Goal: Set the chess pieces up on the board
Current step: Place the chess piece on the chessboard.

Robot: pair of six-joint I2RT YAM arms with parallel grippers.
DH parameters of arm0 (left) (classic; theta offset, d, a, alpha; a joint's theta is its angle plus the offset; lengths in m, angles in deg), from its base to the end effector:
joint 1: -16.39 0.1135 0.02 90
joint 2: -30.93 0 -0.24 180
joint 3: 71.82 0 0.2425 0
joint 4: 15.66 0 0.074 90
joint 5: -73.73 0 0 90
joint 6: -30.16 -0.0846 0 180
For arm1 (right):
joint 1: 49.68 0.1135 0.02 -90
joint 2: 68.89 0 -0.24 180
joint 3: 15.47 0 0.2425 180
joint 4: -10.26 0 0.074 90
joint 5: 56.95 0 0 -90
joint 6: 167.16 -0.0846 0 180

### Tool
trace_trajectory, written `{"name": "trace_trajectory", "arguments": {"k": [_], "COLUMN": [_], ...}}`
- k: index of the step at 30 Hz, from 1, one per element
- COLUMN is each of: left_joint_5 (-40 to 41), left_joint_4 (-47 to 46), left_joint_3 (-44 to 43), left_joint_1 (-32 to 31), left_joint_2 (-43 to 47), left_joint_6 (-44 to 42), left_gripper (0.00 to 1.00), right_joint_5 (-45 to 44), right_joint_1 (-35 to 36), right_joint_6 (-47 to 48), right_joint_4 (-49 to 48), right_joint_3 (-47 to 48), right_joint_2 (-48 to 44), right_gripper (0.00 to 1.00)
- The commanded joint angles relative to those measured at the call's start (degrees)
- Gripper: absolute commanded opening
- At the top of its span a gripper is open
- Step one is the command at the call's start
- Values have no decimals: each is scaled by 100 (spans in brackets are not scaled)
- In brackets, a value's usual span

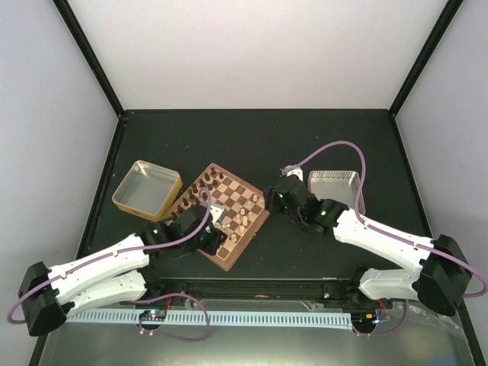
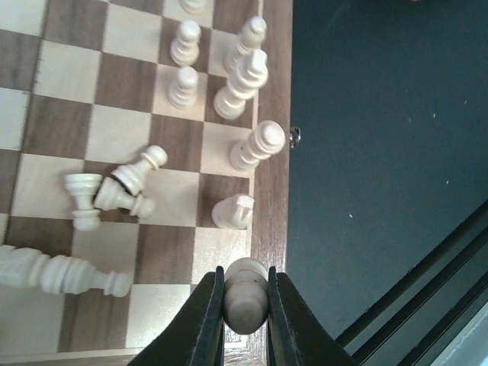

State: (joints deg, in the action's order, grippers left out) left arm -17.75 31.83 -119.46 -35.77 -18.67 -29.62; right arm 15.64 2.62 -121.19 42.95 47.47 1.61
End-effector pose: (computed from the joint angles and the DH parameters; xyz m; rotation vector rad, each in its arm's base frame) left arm 0.1270 -0.1671 0.1675 0.4972 2.5012 -0.6452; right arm 0.2025 0.2206 0.2079 -0.0030 2.2961 0.5573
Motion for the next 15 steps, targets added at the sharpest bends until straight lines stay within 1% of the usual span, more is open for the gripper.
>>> {"name": "trace_trajectory", "arguments": {"k": [1,8,15], "left_joint_5": [414,767,1142], "left_joint_4": [-590,-859,-952], "left_joint_3": [124,177,235], "left_joint_1": [-458,-875,-1045], "left_joint_2": [-263,-913,-1278], "left_joint_6": [38,104,228], "left_gripper": [3,4,4], "right_joint_5": [-61,-63,15], "right_joint_1": [-144,-198,-215], "right_joint_6": [-524,-518,-521], "right_joint_4": [-58,-35,-27], "right_joint_3": [-213,-256,-265], "right_joint_2": [-268,-310,-265], "right_gripper": [61,62,62]}}
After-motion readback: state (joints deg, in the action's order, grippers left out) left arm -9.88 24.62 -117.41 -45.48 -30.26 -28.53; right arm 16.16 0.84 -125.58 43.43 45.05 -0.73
